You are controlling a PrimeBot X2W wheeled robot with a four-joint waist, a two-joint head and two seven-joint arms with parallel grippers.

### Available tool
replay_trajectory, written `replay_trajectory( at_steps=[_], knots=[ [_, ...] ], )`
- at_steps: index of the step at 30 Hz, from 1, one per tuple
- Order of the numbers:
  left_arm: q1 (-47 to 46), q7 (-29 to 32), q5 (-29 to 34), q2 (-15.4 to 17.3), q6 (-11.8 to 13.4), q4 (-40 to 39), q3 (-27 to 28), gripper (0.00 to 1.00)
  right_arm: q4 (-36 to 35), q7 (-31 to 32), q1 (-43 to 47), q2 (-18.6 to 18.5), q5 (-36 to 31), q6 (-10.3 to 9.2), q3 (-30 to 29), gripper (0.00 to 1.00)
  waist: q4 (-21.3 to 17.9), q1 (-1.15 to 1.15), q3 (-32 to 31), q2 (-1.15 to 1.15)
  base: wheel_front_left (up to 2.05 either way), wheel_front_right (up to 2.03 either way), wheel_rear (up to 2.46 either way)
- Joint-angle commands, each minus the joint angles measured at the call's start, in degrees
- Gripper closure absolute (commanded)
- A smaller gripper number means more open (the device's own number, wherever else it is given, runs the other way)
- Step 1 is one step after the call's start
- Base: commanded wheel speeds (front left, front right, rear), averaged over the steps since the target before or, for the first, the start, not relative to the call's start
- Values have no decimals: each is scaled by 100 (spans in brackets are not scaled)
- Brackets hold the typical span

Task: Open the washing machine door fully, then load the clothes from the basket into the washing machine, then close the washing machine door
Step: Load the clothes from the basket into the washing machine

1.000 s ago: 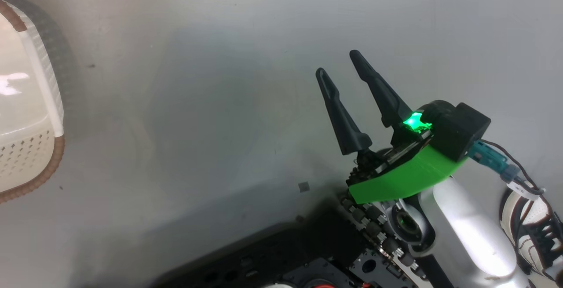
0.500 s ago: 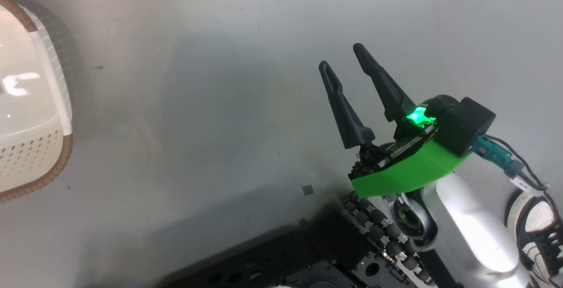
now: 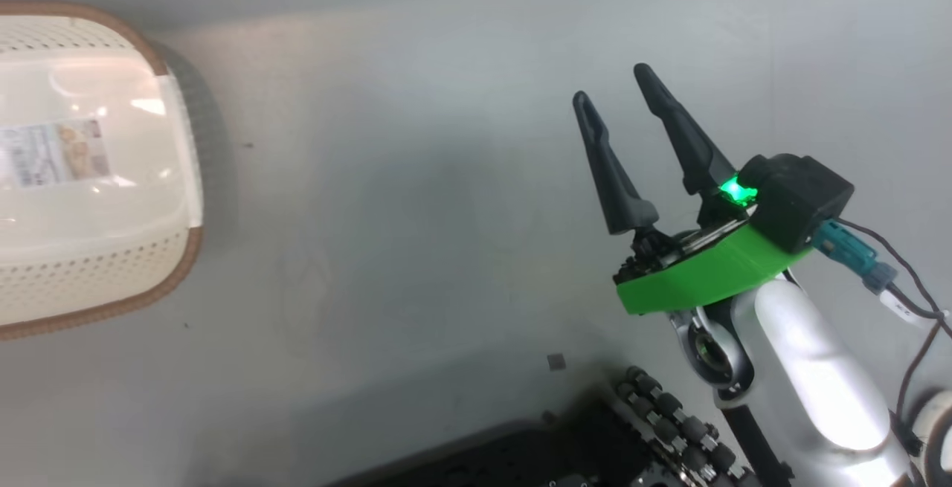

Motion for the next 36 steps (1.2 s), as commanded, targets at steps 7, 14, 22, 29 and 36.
replay_trajectory(
  at_steps=[7,14,22,29,36],
  knots=[
    [1156,-467,-736,60,2,-371,-139,0,132,-38,287,-6,-383,2,-293,0,567,0,-1228,0,0,0,0],
    [2483,-760,-1159,-5,2,-676,-319,0,386,-38,557,-6,-623,2,-662,0,873,0,-2300,0,0,0,0],
    [3822,-852,-1459,-133,150,-891,113,0,557,-38,945,-6,-707,2,-987,0,1134,0,-3274,0,0,0,0],
    [5267,-855,-882,-255,521,-1780,1138,0,686,-38,1305,-6,-813,2,-1156,0,1464,0,-3982,0,0,0,0],
    [6831,-856,-126,-376,999,-2908,2001,0,765,-38,1582,-6,-823,2,-1226,0,1704,0,-4593,0,0,0,0]
  ],
)
